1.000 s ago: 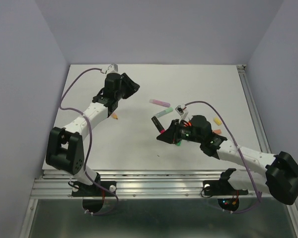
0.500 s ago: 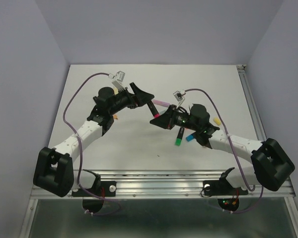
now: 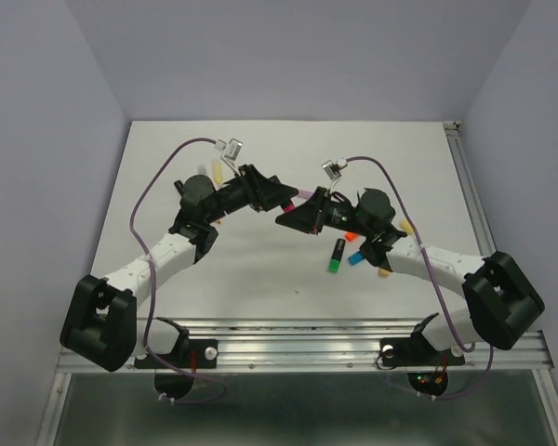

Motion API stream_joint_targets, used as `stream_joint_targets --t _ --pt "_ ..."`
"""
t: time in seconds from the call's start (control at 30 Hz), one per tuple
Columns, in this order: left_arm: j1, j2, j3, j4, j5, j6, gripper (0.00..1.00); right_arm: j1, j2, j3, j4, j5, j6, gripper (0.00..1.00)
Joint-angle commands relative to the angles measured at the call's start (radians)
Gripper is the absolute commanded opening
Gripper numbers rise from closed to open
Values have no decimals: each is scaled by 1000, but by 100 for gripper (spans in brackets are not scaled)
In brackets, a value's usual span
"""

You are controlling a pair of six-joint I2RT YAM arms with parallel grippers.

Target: Open the pen caps

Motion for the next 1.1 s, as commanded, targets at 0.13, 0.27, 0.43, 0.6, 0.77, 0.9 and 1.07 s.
stream_joint_targets --t 0.13,0.27,0.43,0.6,0.77,0.9,1.07 --pt "-26 -41 -25 206 69 -75 65 -18 28 51 180 -27 68 1" --pt "-40 -37 -22 207 60 -75 64 -23 45 62 210 -34 81 1" --pt "-47 -25 -14 208 54 -72 54 -27 66 80 217 -44 85 1" --pt "-49 -26 -11 205 34 -68 5 -32 88 88 233 -57 101 1" --pt "-46 -58 -20 199 -100 -42 0 -32 101 72 213 -114 81 1" --pt "-25 -38 73 61 -235 38 0 -11 86 -35 217 -209 99 1" --pt "102 63 188 33 -305 66 0 95 -10 -185 157 -176 47 1"
